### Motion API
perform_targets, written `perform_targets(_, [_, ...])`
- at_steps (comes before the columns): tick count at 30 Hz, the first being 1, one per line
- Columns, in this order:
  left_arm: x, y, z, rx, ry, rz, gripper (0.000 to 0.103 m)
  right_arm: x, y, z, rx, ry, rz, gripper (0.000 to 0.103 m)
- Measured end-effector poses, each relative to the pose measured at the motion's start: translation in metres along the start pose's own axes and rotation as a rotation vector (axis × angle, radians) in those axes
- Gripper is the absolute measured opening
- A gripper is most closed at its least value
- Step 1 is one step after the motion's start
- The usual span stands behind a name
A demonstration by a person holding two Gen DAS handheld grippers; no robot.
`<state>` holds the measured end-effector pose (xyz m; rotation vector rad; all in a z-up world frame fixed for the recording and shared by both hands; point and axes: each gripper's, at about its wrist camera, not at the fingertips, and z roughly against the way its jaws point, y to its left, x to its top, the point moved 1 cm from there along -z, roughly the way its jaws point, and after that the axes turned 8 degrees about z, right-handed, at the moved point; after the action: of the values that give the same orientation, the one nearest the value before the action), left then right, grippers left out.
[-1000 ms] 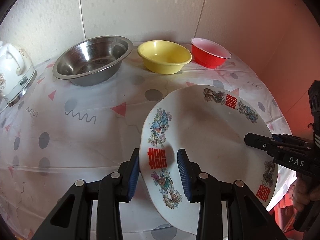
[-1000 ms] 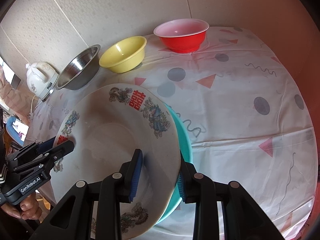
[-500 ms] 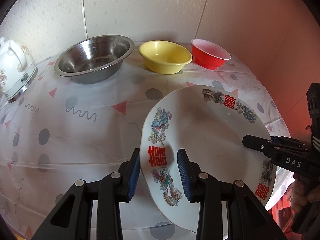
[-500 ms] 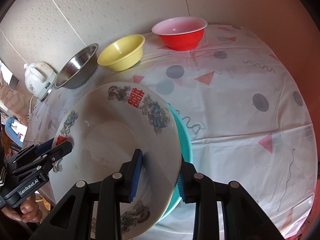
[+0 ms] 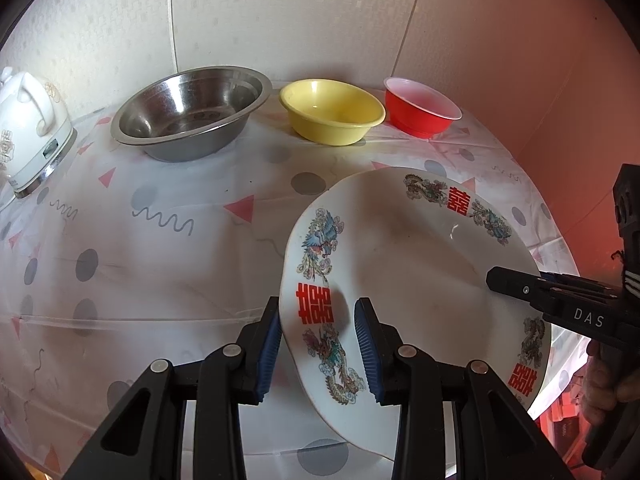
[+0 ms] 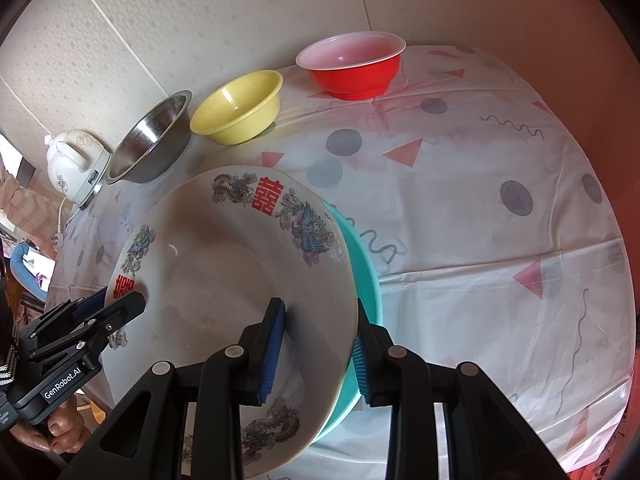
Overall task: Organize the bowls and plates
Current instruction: 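Lower the red-character plate onto the floral plate stack and open the right tool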
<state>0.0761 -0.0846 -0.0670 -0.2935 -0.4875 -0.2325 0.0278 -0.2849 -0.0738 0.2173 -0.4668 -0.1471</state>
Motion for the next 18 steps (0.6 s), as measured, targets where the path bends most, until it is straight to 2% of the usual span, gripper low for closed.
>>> perform_targets(8, [0.001,0.006,0.004,-0.013,-0.010,0.035,0.037,0.003,-0.005,0.005,0.011,-0.012,-0.050,0.033])
perform_targets(18, [0.003,0.043,0.020,-0.032,-0.030,0.180,0.043,0.017,-0.011,0.020,-0.047,-0.057,-0.070,0.039])
